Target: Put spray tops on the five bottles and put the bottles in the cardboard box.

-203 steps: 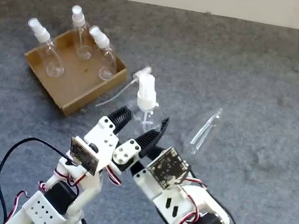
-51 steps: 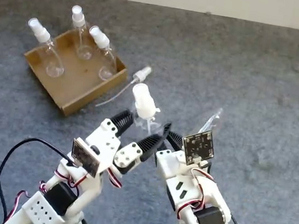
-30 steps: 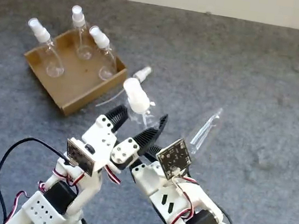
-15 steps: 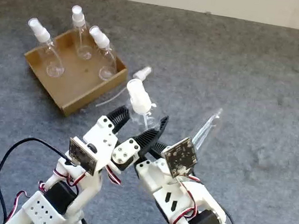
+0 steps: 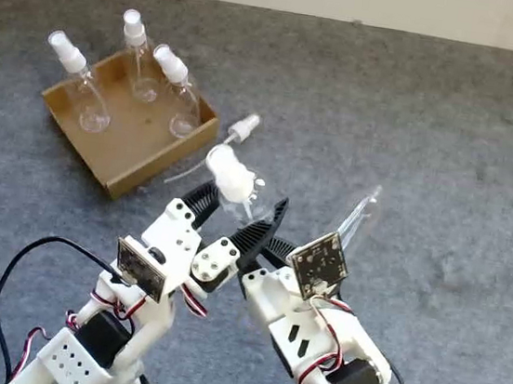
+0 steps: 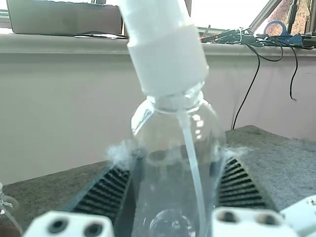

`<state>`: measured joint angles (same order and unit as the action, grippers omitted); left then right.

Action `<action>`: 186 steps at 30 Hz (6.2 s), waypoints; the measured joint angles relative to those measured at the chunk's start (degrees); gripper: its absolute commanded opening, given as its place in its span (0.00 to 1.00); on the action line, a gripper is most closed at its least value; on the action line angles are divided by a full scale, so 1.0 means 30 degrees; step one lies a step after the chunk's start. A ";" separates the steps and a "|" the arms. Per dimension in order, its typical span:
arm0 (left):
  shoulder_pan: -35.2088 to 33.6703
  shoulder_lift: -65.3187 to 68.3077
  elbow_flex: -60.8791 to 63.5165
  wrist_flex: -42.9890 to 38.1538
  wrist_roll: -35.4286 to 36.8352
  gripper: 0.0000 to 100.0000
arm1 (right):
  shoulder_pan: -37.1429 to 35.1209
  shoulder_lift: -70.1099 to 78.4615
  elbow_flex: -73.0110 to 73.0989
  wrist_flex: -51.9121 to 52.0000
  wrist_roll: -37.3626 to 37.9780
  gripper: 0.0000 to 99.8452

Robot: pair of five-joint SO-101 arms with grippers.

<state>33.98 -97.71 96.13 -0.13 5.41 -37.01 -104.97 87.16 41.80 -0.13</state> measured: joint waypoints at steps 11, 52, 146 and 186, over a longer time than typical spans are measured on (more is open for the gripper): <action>0.0147 -0.0322 -0.0059 -0.0117 0.0000 0.02 | 0.1875 0.0029 0.0381 -0.2315 0.0000 0.01; -0.1670 -0.0029 0.0000 -0.0322 0.0088 0.02 | -0.3165 0.0029 0.0352 -0.2608 0.0000 0.01; -1.4447 2.3502 -0.9993 -0.6388 0.0029 0.02 | 0.1055 0.0000 0.2374 -0.1143 0.0000 0.01; -1.4886 3.5985 -1.5179 -1.3245 0.0029 0.02 | 0.1055 0.0000 0.2374 -0.1143 0.0000 0.01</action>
<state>-10.68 10.24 50.59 -39.87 5.49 -33.85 -104.97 94.29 38.37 -0.13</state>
